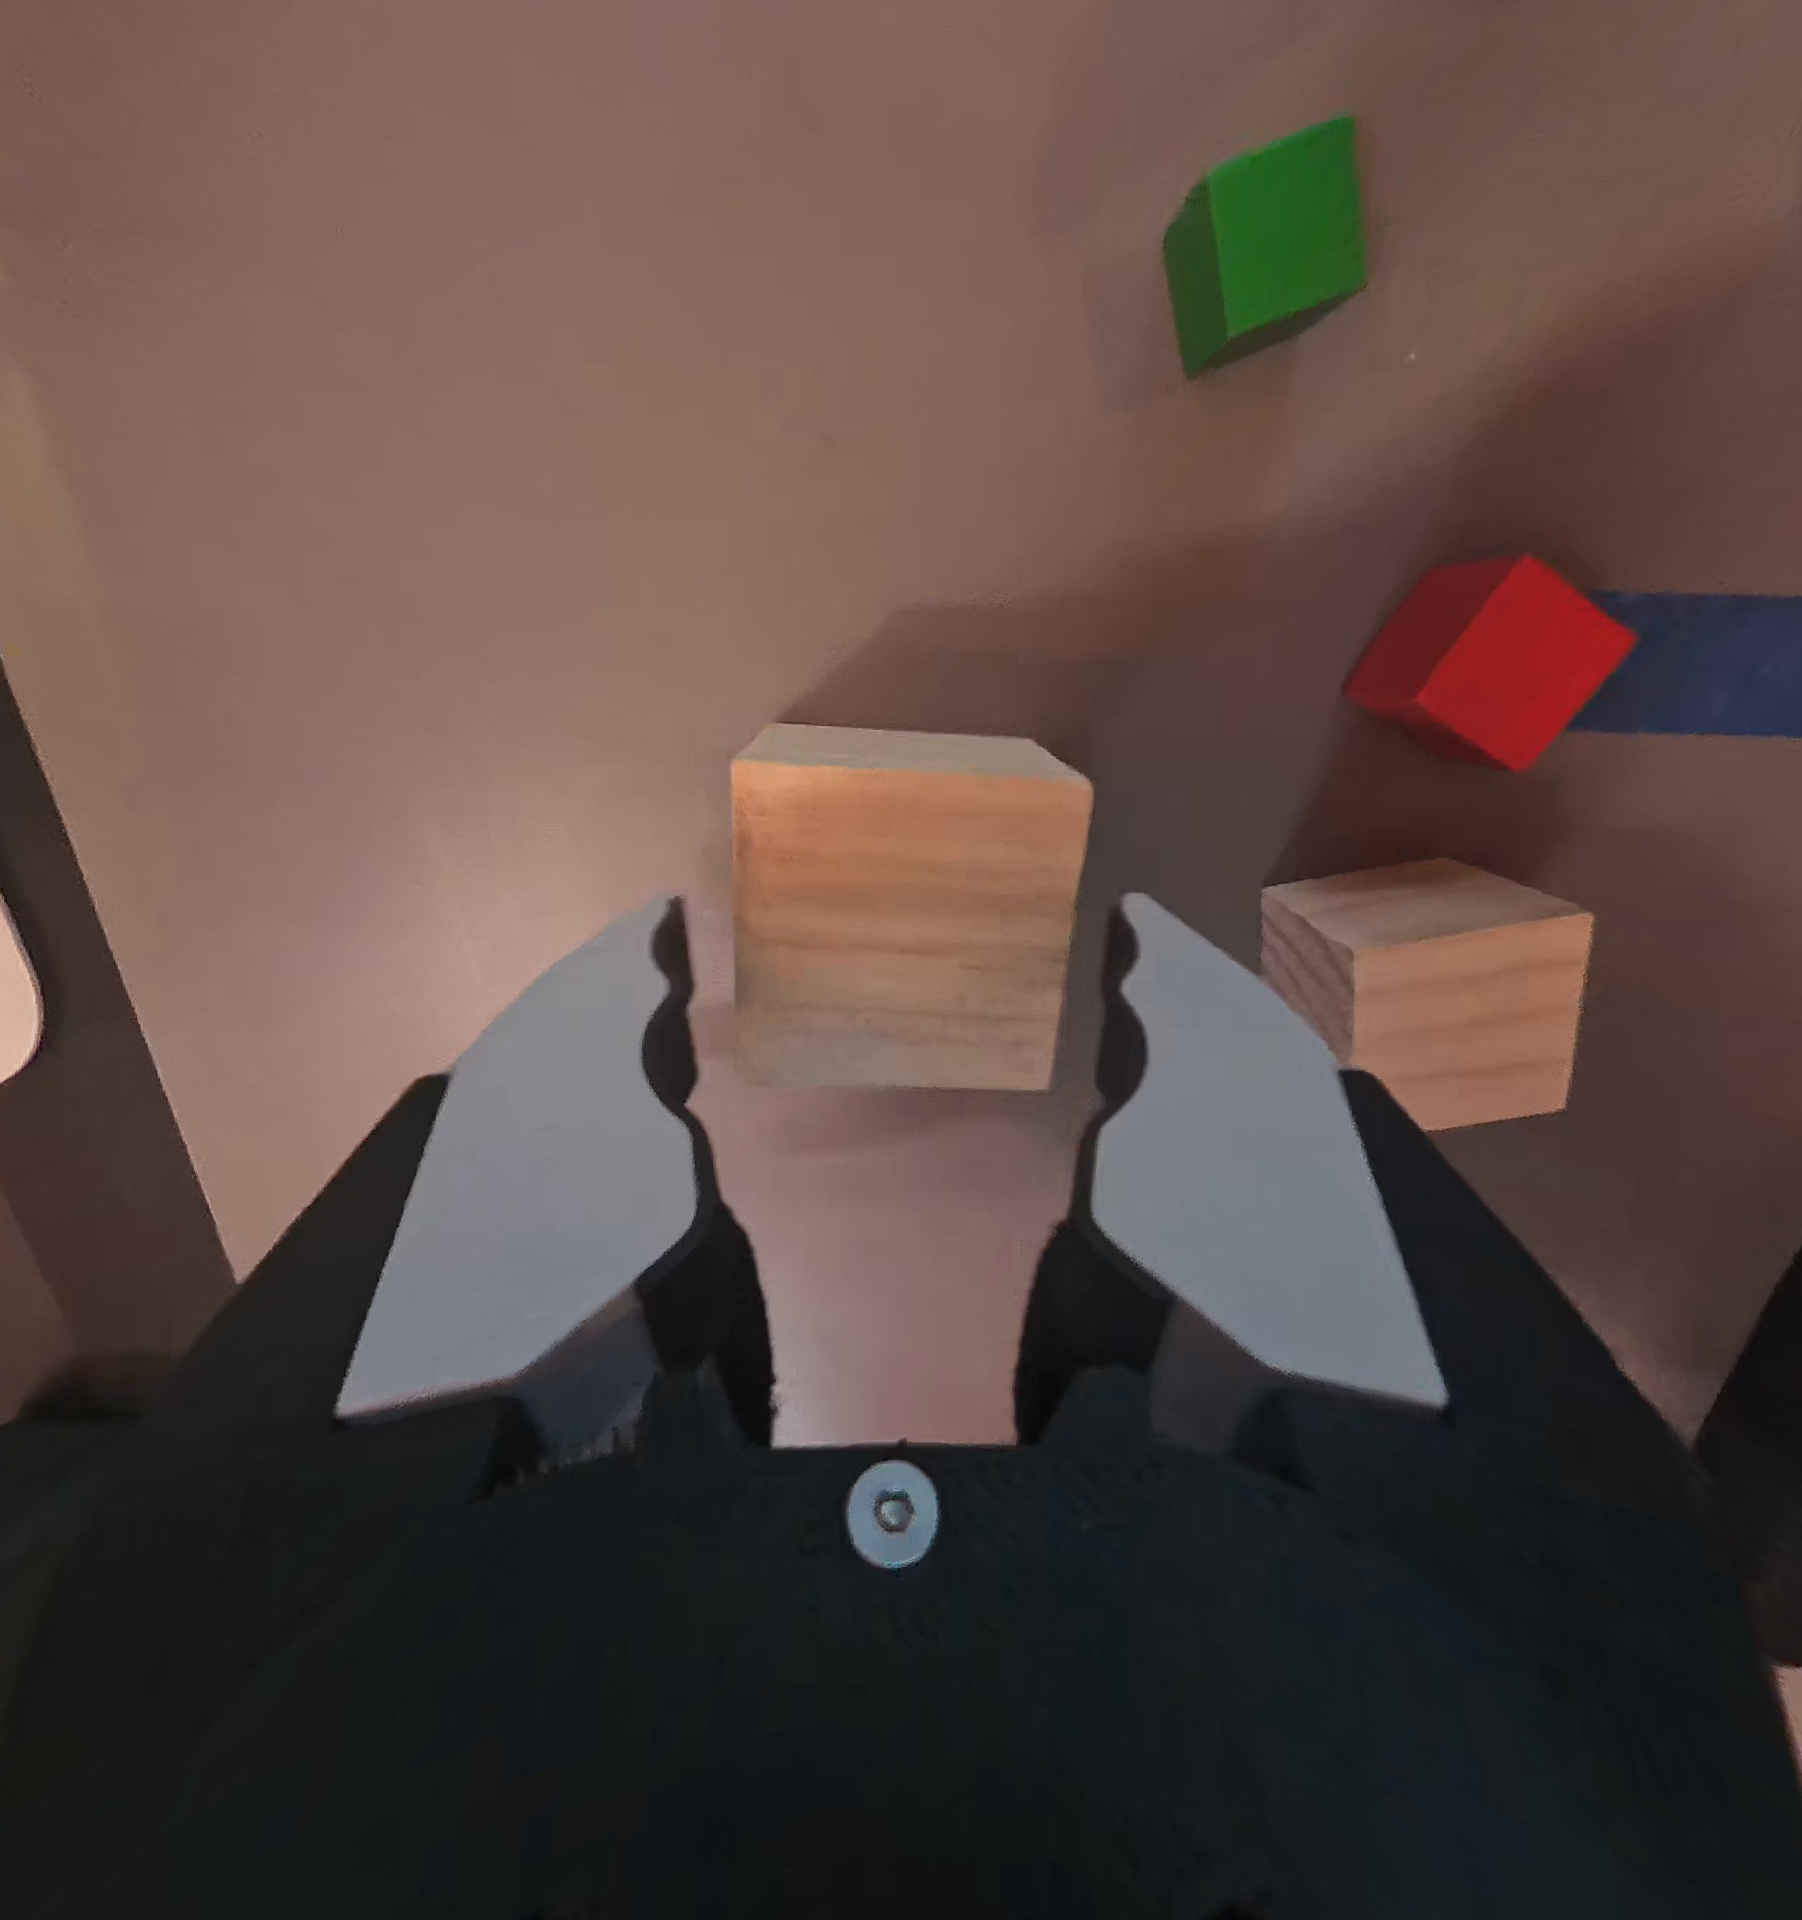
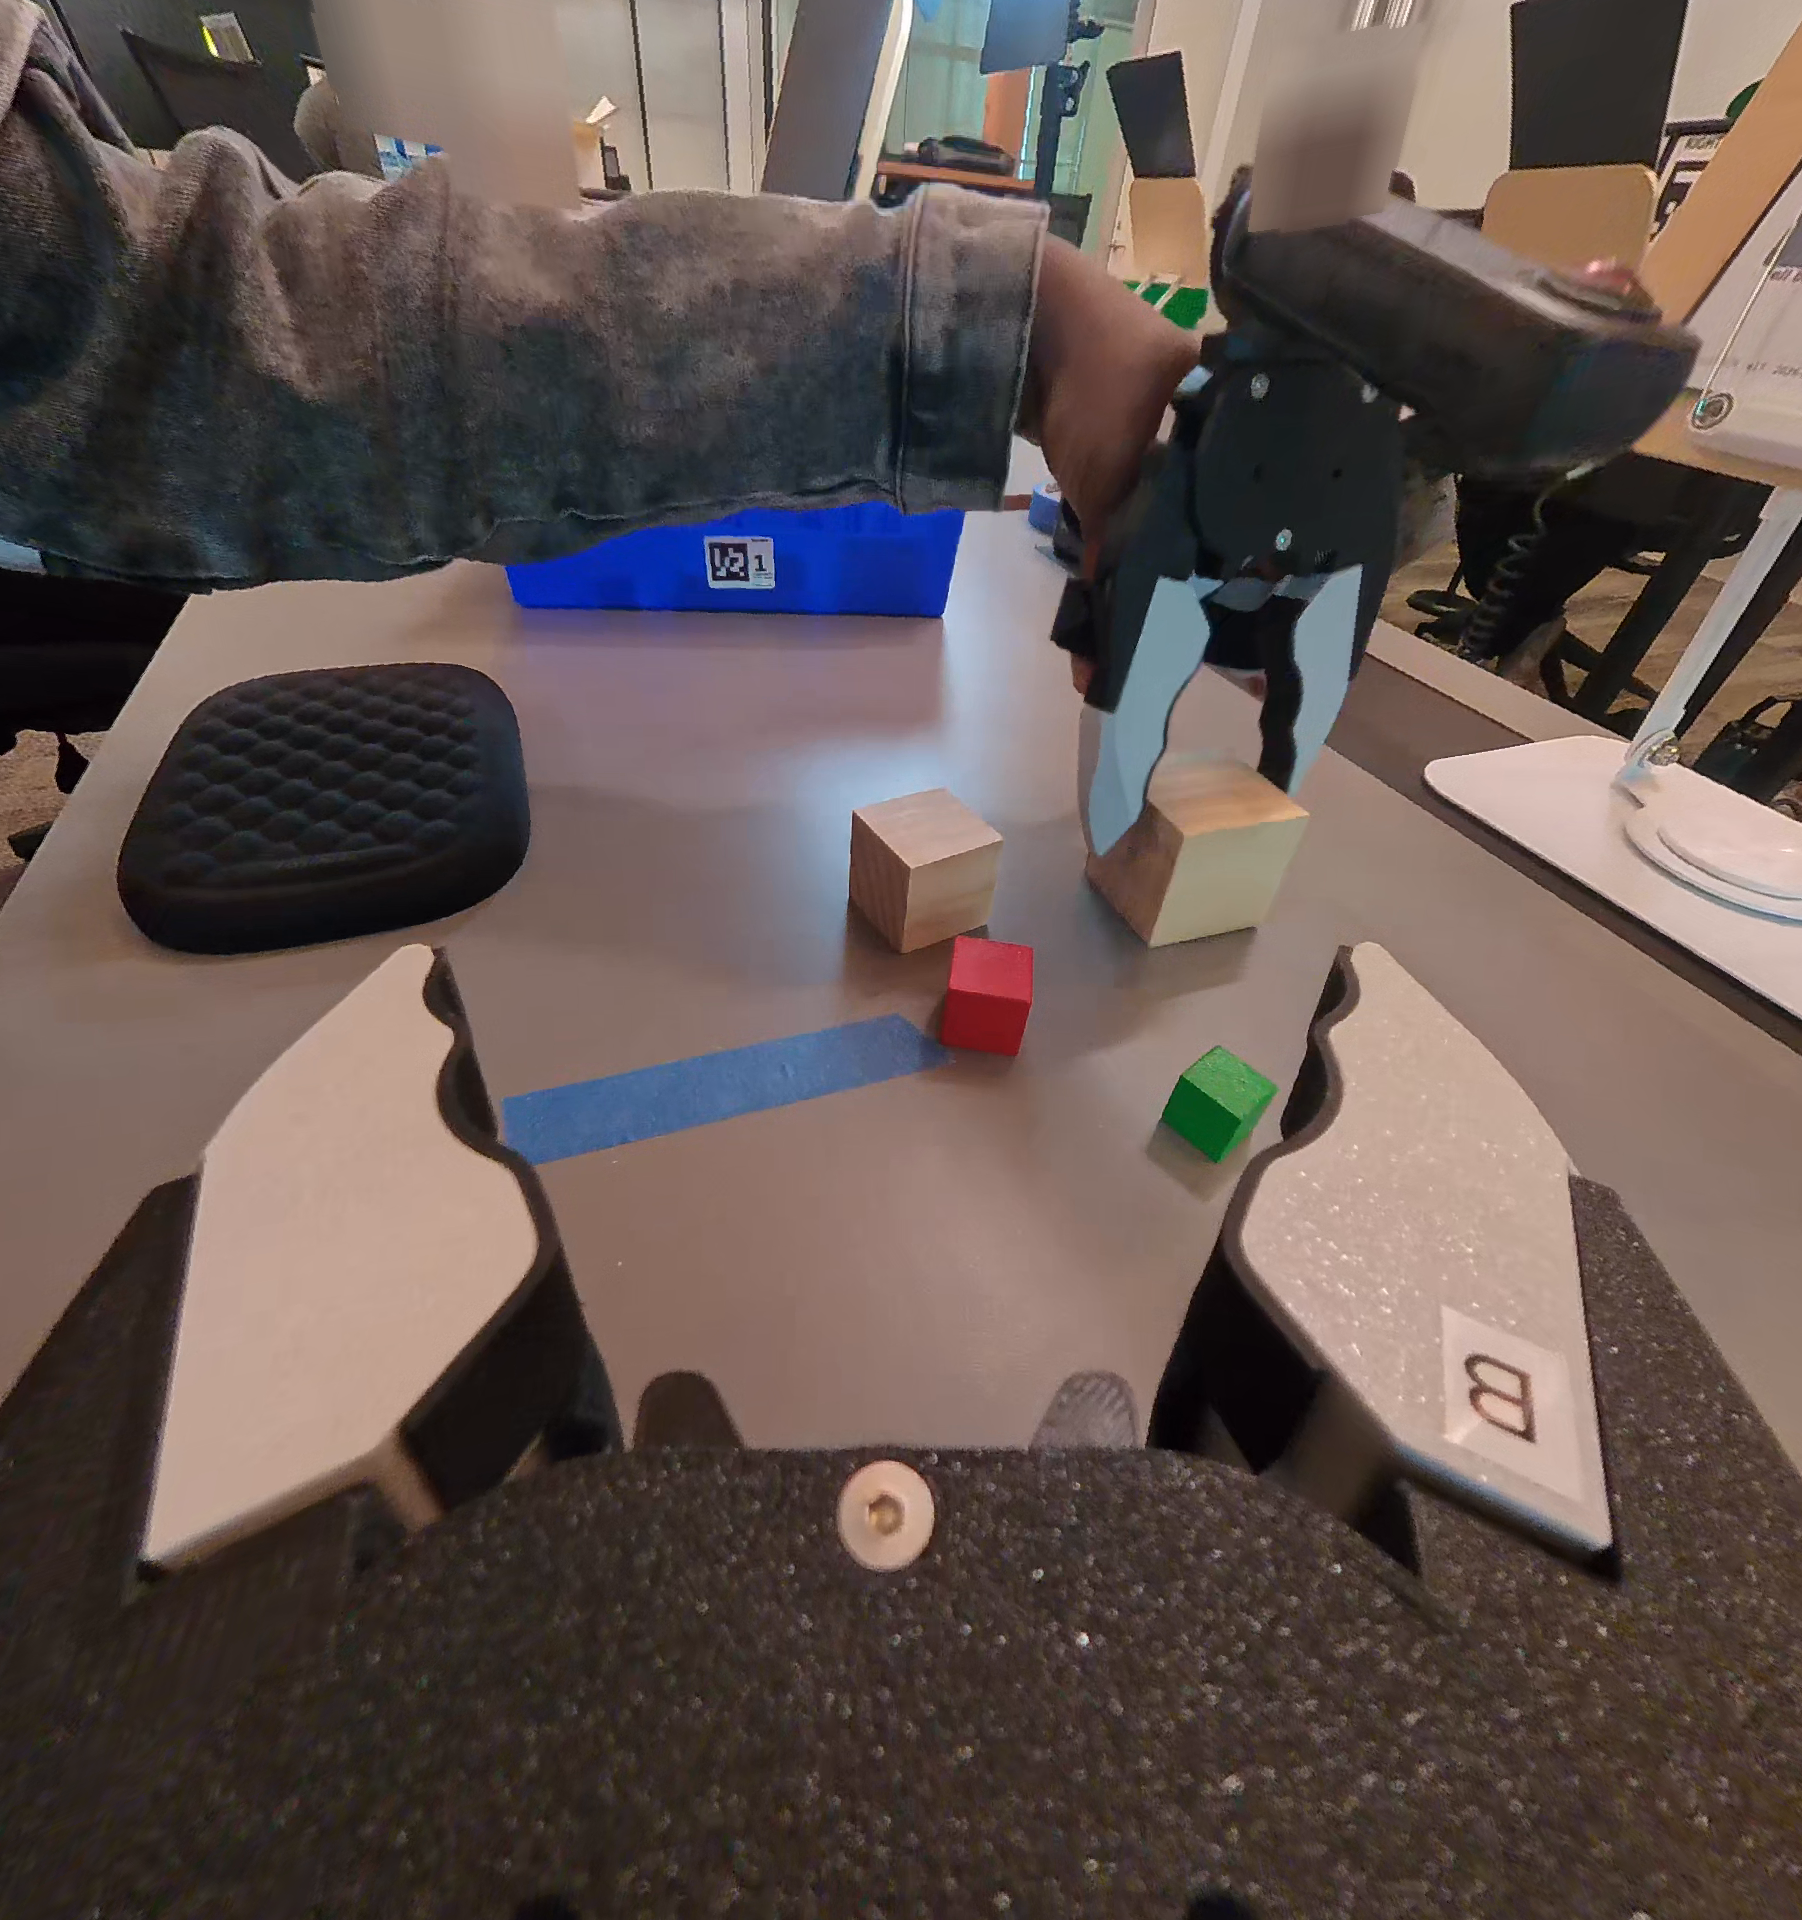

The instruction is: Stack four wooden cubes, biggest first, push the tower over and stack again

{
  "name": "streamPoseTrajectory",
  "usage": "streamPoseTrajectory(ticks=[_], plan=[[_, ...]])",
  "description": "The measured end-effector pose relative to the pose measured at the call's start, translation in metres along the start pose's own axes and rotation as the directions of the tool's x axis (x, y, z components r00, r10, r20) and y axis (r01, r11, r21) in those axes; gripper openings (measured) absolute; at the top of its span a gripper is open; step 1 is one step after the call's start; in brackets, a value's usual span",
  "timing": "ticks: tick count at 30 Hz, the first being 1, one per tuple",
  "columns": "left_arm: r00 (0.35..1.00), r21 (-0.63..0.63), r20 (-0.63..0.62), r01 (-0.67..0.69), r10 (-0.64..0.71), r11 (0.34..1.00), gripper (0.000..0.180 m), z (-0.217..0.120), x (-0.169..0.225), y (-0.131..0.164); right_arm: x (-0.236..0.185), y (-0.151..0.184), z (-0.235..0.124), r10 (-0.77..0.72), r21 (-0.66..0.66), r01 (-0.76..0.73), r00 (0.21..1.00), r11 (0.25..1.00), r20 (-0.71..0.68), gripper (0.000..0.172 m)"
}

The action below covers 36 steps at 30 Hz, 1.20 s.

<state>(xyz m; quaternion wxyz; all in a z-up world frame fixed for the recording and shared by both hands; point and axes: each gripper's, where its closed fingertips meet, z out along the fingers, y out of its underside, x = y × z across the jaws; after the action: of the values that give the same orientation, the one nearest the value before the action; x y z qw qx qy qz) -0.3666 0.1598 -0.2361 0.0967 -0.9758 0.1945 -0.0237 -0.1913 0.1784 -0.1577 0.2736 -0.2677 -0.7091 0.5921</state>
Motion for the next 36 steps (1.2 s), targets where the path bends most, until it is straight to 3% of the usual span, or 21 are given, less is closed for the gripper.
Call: streamPoseTrajectory(ticks=[2, 6, 10, 17, 25, 27, 29, 36], plan=[[1.0, 0.041, 0.01, 0.011, -0.012, 0.999, 0.085, -0.011, 0.001, -0.002, 0.0, 0.0, 0.0, 0.0, 0.0, 0.0, 1.0, 1.0, 0.0, 0.147], [0.998, 0.145, 0.053, 0.02, -0.028, 0.989, 0.087, -0.047, 0.014, -0.002, -0.001, 0.0, 0.0, -0.004, -0.002, 0.004, 1.0, 1.0, 0.002, 0.147], [0.998, 0.217, 0.056, 0.02, -0.033, 0.976, 0.086, -0.067, 0.053, 0.001, -0.002, 0.0, 0.0, -0.007, -0.004, 0.007, 1.0, 1.0, 0.004, 0.147], [0.995, 0.15, 0.039, 0.089, -0.096, 0.985, 0.077, -0.027, 0.103, 0.014, -0.003, 0.001, 0.002, -0.014, -0.012, 0.014, 1.0, 1.0, 0.007, 0.147], [0.992, 0.078, 0.05, 0.115, -0.119, 0.99, 0.07, 0.007, 0.1, 0.02, -0.003, 0.0, 0.001, -0.018, -0.01, 0.018, 1.0, 1.0, 0.003, 0.147], [0.994, 0.06, 0.043, 0.101, -0.104, 0.993, 0.06, 0.012, 0.1, 0.021, -0.002, 0.001, 0.001, -0.011, -0.01, 0.011, 1.0, 1.0, 0.0, 0.147], [0.995, 0.06, 0.048, 0.089, -0.092, 0.994, 0.046, 0.014, 0.099, 0.021, -0.002, 0.001, 0.001, -0.011, -0.01, 0.011, 1.0, 1.0, 0.0, 0.147], [0.997, 0.062, 0.07, 0.029, -0.033, 0.998, 0.046, -0.006, 0.097, 0.02, -0.003, 0.002, 0.002, -0.013, -0.013, 0.013, 1.0, 1.0, 0.003, 0.147]])
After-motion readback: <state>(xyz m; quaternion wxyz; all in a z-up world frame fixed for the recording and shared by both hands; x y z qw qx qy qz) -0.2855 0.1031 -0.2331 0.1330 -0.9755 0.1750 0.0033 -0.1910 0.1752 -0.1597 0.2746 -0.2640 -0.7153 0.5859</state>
